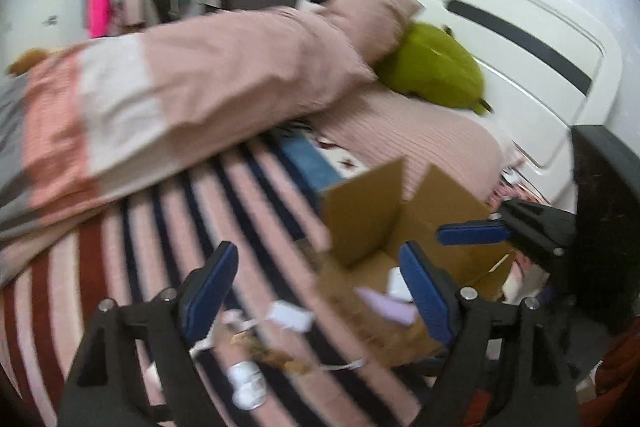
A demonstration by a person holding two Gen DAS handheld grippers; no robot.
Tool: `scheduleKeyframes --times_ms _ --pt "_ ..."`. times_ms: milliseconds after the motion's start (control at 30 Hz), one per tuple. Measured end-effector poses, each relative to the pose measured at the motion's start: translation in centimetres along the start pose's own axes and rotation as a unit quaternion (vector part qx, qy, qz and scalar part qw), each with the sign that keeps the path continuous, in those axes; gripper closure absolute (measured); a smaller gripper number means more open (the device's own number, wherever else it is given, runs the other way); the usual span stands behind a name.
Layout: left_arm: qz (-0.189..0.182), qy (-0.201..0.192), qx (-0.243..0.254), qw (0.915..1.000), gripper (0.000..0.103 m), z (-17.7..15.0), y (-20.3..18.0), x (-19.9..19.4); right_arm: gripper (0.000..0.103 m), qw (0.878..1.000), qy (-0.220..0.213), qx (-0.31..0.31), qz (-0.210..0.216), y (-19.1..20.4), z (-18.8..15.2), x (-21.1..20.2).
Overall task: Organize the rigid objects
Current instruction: 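Grasp the white earbud tray with the right gripper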
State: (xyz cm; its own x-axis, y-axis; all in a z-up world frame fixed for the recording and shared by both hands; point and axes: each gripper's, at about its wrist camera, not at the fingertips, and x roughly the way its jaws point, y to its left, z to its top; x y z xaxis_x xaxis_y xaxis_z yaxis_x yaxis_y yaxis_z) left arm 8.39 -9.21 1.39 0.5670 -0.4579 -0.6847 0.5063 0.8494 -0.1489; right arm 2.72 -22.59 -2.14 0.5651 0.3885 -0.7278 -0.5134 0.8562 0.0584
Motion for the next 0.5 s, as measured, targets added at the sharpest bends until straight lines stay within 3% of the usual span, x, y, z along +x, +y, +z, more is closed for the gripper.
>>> scheduleKeyframes --times_ms 100,233,367,500 --pt "0.038 -0.018 -0.022 0.9988 0.021 -2.4 3.3 -2.7 0.0 0.999 -0.033 -0.031 0.025 3.5 1.1 0.0" --pt "0.077 -0.028 -0.06 0.9948 0.021 -6.5 7.8 -4.4 0.0 0.995 -0.016 -0.074 0.067 9.1 1.8 2.2" --pt "0.089 -0.02 -0.089 0.9918 0.021 -11.0 11.2 -4.1 0.0 0.99 0.01 -0.069 0.119 13.1 0.5 6.2" --pt "0.081 -0.007 -0.117 0.9897 0.021 -15.2 13.4 -3.0 0.007 0.991 0.032 -0.052 0.117 14.4 -2.3 10.9"
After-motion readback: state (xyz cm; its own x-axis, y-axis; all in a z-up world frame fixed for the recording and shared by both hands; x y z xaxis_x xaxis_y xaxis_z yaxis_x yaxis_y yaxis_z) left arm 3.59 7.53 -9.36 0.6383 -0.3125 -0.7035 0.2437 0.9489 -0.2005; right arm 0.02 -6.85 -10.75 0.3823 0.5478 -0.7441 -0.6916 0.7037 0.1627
